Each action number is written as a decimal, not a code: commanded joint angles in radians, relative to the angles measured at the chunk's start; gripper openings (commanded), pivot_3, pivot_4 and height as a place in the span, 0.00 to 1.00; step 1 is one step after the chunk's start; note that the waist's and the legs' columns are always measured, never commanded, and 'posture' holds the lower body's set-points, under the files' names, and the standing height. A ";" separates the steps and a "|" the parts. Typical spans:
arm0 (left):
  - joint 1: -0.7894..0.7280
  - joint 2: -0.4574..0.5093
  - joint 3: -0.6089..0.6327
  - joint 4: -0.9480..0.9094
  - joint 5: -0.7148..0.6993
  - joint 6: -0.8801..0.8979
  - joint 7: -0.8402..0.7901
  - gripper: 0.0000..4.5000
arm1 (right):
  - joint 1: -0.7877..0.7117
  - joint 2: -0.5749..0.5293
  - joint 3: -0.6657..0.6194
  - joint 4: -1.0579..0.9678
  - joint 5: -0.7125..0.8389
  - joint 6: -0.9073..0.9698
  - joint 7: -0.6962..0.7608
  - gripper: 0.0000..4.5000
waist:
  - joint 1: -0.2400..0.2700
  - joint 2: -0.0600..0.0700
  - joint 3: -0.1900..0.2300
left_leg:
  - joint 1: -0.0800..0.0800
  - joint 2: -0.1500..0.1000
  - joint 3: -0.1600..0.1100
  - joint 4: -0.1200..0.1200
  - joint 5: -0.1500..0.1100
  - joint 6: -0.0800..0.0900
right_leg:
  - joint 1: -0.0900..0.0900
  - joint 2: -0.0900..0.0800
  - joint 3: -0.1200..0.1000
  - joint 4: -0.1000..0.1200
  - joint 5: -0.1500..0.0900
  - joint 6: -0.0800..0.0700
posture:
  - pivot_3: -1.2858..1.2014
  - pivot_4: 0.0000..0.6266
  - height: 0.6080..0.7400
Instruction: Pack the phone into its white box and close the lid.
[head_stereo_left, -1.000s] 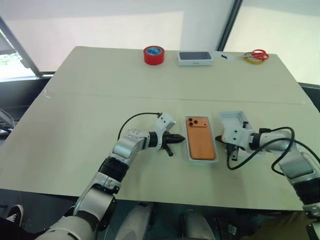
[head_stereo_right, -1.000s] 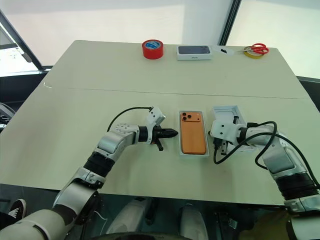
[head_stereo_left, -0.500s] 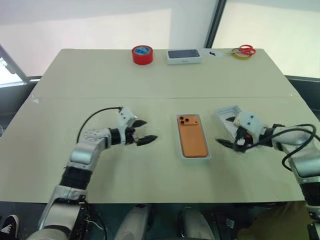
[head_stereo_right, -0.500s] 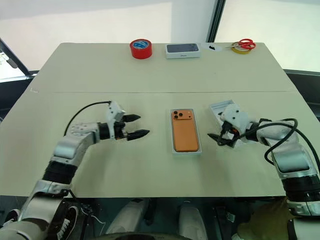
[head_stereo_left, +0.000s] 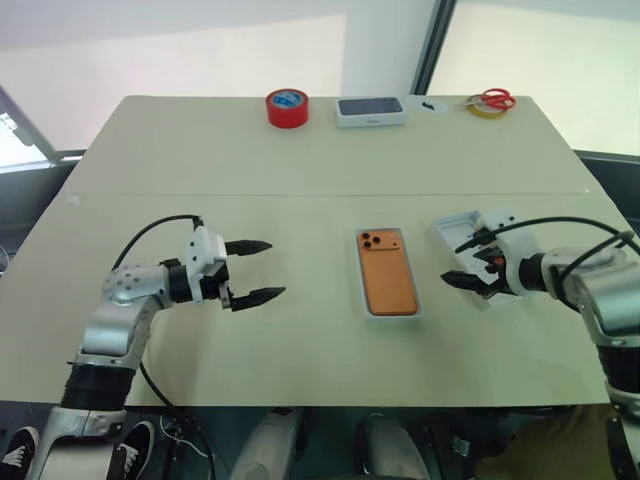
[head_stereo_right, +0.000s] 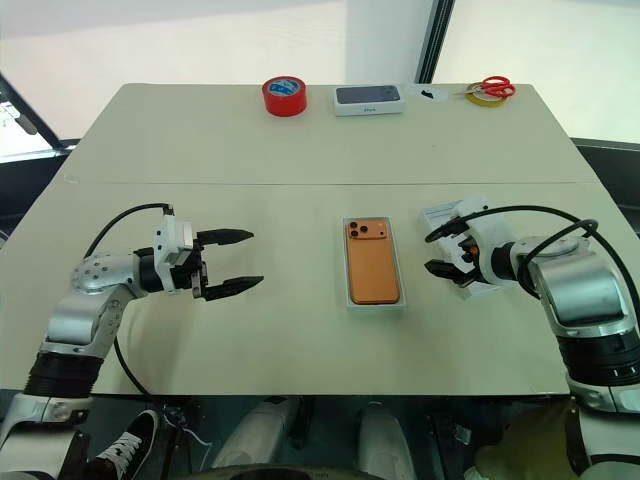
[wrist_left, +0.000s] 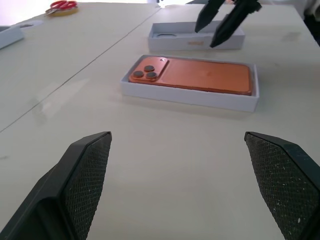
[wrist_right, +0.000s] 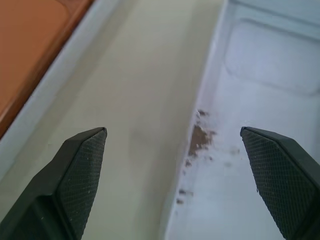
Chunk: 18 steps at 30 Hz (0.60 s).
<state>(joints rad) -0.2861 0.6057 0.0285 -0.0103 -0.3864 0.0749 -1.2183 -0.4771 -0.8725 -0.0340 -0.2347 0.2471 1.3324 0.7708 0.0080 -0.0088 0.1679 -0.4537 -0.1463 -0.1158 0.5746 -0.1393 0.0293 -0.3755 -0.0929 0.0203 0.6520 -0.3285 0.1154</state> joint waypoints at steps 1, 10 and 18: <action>0.008 0.014 0.014 -0.052 -0.025 -0.034 -0.017 0.99 | -0.039 -0.024 -0.001 -0.047 0.063 0.140 0.001 0.99 | 0.001 0.000 0.000 | 0.000 0.000 0.000 0.000 0.000 0.000 | 0.000 0.000 0.000 0.000 0.000 0.000 | 0.52 0.24 0.97; 0.015 0.016 0.013 -0.072 -0.039 -0.038 -0.009 0.99 | -0.113 -0.061 0.090 0.008 0.111 0.201 -0.042 0.99 | 0.001 0.000 0.000 | -0.004 0.000 0.001 0.001 0.000 0.000 | -0.004 0.000 0.000 0.000 0.000 0.000 | 0.52 0.24 0.97; 0.044 0.007 0.006 -0.109 -0.043 -0.017 0.032 1.00 | -0.105 0.015 0.110 0.059 0.117 0.189 -0.110 0.58 | -0.001 0.000 0.000 | -0.007 0.000 0.001 0.001 0.000 0.000 | -0.007 0.000 0.001 0.001 0.002 0.004 | 0.52 0.24 0.97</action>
<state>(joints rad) -0.2425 0.6085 0.0233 -0.0875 -0.4160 0.0585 -1.1961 -0.5843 -0.8715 0.0695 -0.1864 0.3637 1.5323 0.6779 0.0074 -0.0090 0.1678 -0.4606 -0.1464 -0.1148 0.5760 -0.1390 0.0297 -0.3825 -0.0929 0.0211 0.6535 -0.3263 0.1191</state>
